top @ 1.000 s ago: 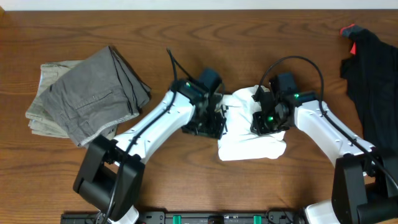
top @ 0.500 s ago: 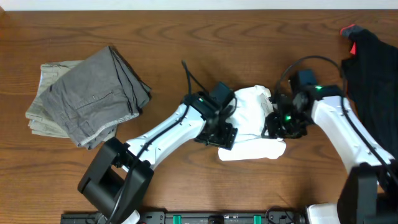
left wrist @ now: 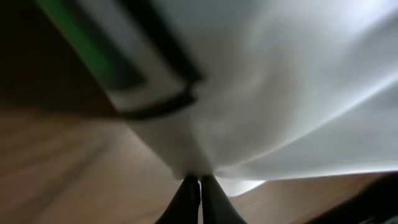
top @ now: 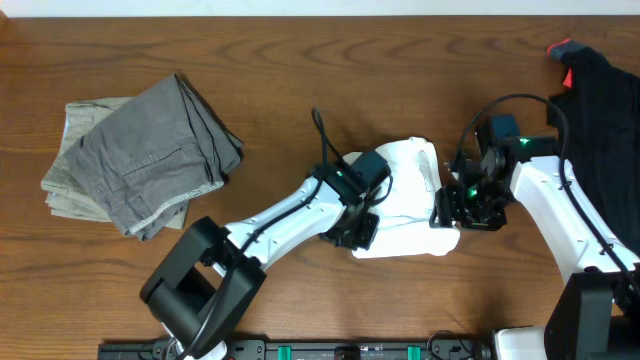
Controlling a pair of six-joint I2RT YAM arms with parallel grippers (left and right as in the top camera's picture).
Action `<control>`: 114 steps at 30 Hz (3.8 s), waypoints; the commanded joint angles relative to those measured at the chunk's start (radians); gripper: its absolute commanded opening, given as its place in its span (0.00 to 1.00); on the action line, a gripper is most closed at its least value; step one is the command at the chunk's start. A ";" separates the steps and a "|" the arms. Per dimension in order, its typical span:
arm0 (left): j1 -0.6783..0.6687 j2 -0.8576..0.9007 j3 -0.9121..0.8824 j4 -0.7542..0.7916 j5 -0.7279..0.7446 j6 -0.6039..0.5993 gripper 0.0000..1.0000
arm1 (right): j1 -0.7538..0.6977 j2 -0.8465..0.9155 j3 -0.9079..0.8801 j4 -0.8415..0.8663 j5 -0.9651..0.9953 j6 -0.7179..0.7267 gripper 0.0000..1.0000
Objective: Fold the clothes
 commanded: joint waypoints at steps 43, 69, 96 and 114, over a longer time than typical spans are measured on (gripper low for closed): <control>0.007 0.014 -0.008 -0.118 -0.136 -0.006 0.08 | 0.024 -0.005 -0.274 0.225 -0.242 0.023 0.39; 0.153 -0.038 0.005 -0.376 -0.214 0.006 0.32 | -0.026 -0.009 -0.194 0.242 -0.051 0.016 0.23; 0.328 0.021 0.055 0.294 -0.158 0.081 0.71 | 0.082 0.117 -0.031 0.584 -0.273 0.275 0.28; 0.327 0.043 0.041 0.283 -0.158 0.096 0.70 | 0.141 0.208 -0.031 0.620 -0.241 0.315 0.30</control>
